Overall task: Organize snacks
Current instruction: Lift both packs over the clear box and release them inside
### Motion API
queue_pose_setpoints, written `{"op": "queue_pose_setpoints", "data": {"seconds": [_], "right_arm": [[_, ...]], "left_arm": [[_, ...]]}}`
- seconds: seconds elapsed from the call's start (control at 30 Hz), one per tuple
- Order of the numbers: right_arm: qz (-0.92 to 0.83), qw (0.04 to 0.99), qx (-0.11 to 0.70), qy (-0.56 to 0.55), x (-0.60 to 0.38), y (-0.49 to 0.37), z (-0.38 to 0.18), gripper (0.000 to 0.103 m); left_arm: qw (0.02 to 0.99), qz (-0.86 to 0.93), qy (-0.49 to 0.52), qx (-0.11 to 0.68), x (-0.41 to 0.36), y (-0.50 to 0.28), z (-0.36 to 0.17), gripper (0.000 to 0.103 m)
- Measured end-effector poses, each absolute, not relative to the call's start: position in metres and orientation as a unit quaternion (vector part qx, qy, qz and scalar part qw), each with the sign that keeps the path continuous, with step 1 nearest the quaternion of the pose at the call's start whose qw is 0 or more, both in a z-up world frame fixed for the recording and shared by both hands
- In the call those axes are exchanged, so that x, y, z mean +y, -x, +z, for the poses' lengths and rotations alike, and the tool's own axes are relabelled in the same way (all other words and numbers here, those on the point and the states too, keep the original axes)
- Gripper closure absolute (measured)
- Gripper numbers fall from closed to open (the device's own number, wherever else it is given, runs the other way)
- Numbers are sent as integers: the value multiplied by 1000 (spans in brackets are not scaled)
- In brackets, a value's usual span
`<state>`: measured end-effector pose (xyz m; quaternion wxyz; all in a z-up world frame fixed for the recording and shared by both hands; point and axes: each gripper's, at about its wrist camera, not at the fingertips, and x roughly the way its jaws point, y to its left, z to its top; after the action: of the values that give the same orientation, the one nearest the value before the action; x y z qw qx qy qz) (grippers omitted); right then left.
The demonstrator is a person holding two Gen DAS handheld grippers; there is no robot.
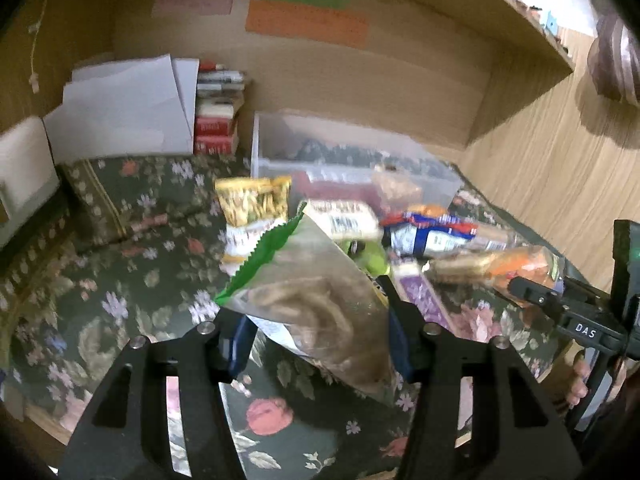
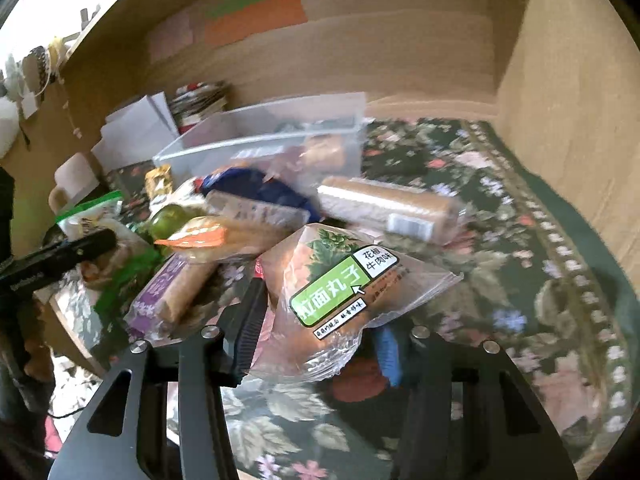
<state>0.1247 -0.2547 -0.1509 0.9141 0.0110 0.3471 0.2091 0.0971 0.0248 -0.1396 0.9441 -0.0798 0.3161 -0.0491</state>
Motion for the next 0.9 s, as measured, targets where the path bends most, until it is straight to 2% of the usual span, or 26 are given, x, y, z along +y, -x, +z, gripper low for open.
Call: {"op": "queue_pose_setpoints", "data": {"seconds": [0.47,0.9], "right_arm": [[188,943,275,3,-261,-147,-96,57],[238,947,216,33,-217,-179,-55,56]], "left_arm": [[967,-44,49,248,28,-125,-77,47],[973,-40,46,223,19,-171,-49,47]]}}
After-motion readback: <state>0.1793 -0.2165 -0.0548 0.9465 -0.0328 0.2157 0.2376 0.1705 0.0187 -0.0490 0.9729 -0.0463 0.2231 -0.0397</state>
